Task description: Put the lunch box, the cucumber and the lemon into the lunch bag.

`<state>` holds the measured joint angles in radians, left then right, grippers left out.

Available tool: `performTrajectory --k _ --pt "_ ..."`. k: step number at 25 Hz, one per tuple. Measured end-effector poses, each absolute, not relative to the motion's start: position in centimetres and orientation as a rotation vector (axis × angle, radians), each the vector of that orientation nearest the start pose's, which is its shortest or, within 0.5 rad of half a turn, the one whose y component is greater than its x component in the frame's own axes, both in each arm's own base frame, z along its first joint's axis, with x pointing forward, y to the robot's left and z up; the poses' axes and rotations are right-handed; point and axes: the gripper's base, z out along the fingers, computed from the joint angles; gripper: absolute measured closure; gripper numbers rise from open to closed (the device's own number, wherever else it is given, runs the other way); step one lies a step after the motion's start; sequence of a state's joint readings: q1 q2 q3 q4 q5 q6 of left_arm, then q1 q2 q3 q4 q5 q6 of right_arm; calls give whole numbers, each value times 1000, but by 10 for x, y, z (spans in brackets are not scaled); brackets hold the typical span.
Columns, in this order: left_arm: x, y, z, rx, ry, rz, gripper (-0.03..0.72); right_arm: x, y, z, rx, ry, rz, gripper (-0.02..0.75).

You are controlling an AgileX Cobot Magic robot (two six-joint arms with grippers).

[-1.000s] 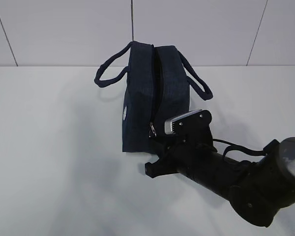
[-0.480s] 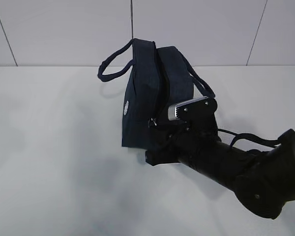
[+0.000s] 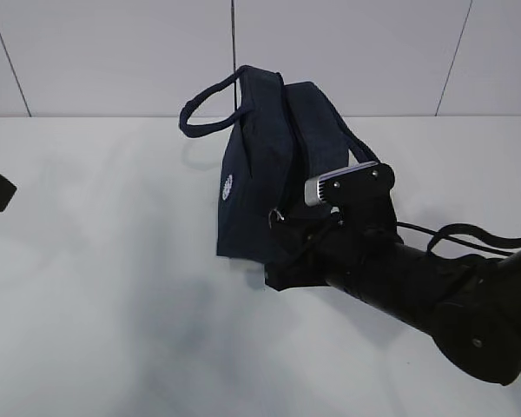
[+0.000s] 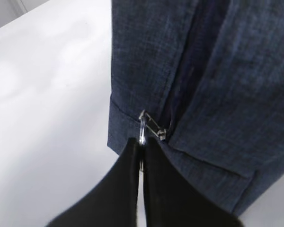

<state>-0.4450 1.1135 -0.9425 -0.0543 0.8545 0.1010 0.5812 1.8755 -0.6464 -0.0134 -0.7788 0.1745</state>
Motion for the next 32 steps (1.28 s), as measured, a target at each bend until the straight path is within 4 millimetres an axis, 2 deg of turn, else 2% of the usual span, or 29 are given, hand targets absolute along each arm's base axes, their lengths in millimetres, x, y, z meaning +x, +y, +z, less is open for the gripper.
performTrajectory --k 5,12,17,24,32 --pt "204 -101 312 661 2451 -203 508 269 178 137 -413 1942 500 720" --pt "207 -103 308 668 2453 -200 507 265 176 146 -416 1956 515 720" --pt "215 -110 300 732 2450 -222 508 263 176 153 -410 1943 533 721" --pt "236 -123 280 764 2431 -249 508 263 176 157 -408 1937 536 720" --pt "256 -134 254 801 2440 -257 508 261 175 172 -395 1892 548 720"
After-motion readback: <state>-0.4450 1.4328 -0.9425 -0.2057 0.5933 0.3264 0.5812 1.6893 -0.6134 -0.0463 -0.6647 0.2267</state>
